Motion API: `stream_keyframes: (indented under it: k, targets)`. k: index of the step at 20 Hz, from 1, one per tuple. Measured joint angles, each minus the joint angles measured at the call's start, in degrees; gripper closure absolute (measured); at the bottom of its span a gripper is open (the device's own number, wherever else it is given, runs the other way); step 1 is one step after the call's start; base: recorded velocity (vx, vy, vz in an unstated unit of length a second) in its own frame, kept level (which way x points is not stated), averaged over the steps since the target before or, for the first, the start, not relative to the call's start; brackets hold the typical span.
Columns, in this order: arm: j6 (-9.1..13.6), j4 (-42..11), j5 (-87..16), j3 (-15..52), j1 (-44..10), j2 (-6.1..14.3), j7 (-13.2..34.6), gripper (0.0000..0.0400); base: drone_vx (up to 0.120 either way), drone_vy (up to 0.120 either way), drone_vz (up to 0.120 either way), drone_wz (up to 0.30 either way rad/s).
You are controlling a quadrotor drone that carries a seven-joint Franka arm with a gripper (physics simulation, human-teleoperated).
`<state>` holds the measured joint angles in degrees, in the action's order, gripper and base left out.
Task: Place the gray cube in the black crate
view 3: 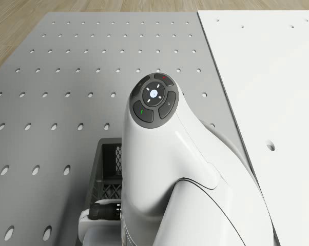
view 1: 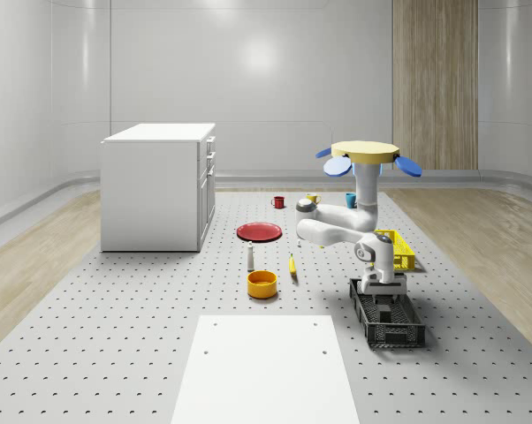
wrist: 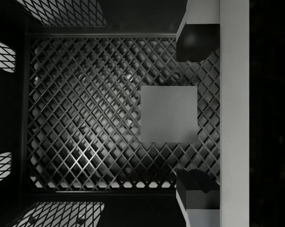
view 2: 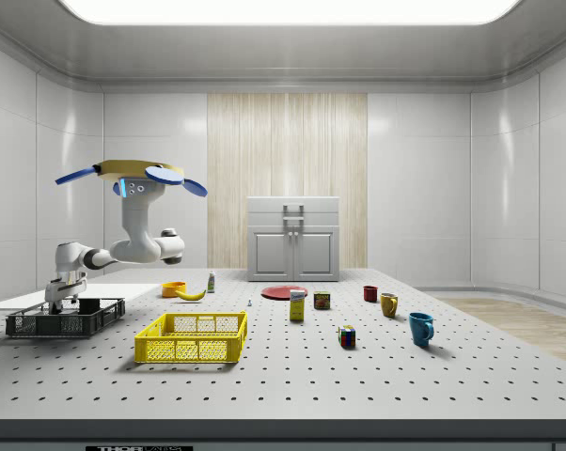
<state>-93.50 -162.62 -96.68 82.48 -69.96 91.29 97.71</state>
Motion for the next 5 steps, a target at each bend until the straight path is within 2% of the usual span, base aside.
stream_keyframes:
  k: [5]
  targets:
    - [-0.05, 0.0, 0.02, 0.0, -0.01, 0.06, 0.01, 0.0013, 0.0, 0.0, 0.0, 0.0]
